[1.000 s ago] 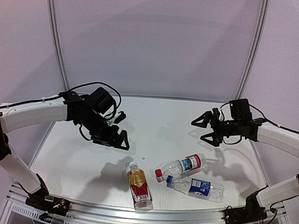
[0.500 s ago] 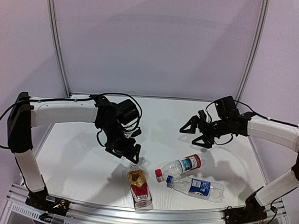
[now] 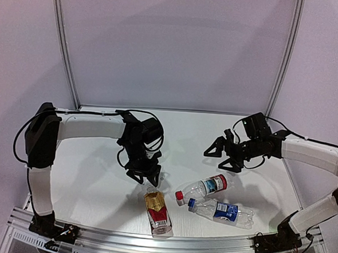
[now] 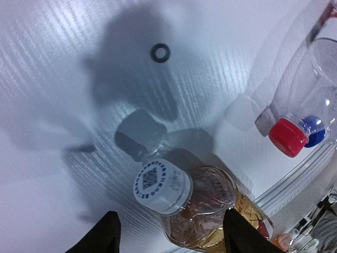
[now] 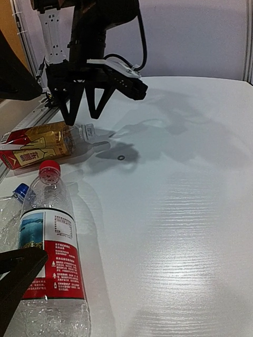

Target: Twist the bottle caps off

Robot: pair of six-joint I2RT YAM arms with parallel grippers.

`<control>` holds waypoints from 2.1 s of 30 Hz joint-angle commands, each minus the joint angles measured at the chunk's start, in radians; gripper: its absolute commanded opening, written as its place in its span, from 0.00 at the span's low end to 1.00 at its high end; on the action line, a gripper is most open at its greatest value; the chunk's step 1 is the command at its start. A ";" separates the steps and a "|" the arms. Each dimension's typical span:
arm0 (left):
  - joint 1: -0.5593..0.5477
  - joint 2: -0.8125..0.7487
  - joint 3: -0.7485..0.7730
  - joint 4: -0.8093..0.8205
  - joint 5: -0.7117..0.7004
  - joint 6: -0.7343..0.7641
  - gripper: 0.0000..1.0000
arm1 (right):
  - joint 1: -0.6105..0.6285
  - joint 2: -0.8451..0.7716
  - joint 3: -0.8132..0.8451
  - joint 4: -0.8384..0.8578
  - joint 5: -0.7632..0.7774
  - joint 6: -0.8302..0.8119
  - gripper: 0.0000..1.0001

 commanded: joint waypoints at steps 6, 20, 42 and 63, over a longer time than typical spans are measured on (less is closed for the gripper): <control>0.040 0.042 0.038 -0.070 0.101 -0.065 0.64 | 0.013 -0.064 -0.052 -0.040 0.033 0.000 0.99; 0.095 0.059 -0.031 0.015 0.219 -0.181 0.63 | 0.013 -0.078 -0.081 -0.022 0.030 0.002 0.99; 0.092 0.157 0.013 0.052 0.287 -0.237 0.46 | 0.013 -0.141 -0.136 -0.027 0.054 0.018 0.99; 0.112 -0.063 0.016 0.088 0.032 -0.176 0.16 | 0.058 -0.173 -0.004 -0.094 0.075 -0.142 0.99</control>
